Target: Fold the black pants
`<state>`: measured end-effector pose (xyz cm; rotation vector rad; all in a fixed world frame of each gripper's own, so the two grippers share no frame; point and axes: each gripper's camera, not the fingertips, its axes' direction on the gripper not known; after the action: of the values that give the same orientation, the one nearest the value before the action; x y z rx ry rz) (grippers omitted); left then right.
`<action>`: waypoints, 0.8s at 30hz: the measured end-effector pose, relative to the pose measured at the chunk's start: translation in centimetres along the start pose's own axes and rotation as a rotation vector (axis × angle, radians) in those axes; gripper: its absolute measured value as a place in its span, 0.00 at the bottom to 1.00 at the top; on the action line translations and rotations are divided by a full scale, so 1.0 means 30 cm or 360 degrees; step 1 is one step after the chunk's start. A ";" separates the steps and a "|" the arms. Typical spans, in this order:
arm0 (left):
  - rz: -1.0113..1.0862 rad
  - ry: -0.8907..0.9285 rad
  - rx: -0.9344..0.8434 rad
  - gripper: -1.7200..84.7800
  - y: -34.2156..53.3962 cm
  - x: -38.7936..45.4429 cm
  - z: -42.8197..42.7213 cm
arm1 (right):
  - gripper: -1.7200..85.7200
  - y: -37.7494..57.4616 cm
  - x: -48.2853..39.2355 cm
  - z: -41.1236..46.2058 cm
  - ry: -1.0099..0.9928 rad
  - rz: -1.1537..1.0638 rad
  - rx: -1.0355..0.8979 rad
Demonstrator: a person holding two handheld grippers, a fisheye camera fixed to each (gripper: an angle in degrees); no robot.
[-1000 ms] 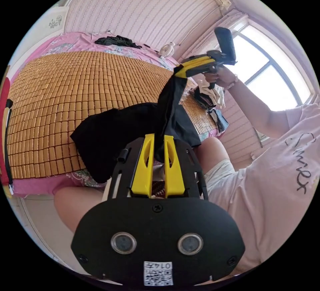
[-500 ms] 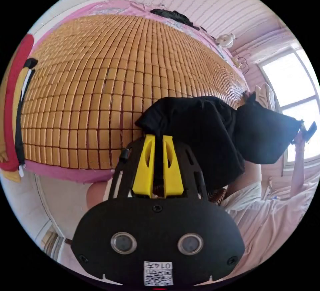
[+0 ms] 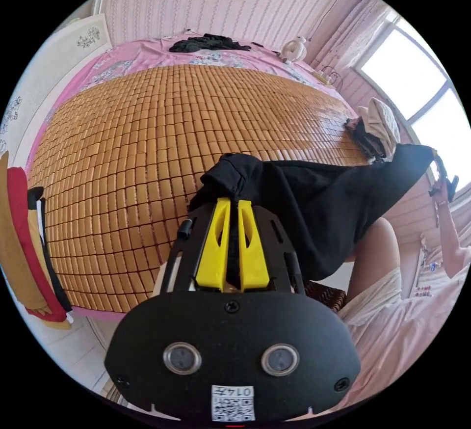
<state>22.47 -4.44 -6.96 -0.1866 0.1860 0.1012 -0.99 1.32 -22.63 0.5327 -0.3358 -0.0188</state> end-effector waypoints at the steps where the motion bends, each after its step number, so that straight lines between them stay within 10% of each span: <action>1: -0.0013 -0.0046 -0.0001 0.02 -0.008 -0.013 -0.017 | 0.04 0.010 0.027 -0.022 -0.0039 0.0020 0.0031; 15: -0.0783 -0.0301 -0.0073 0.11 0.024 -0.559 -0.345 | 0.05 0.183 0.147 0.468 -0.0239 0.0119 -0.0595; 24: -0.0019 -0.0185 -0.0096 0.09 -0.042 -0.023 -0.281 | 0.10 0.343 -0.067 0.720 -0.0058 -0.0032 -0.1150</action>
<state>20.45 -7.36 -14.76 -0.2410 0.0663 0.1054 -10.49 -0.30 -0.63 -0.1807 -0.3334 -0.1636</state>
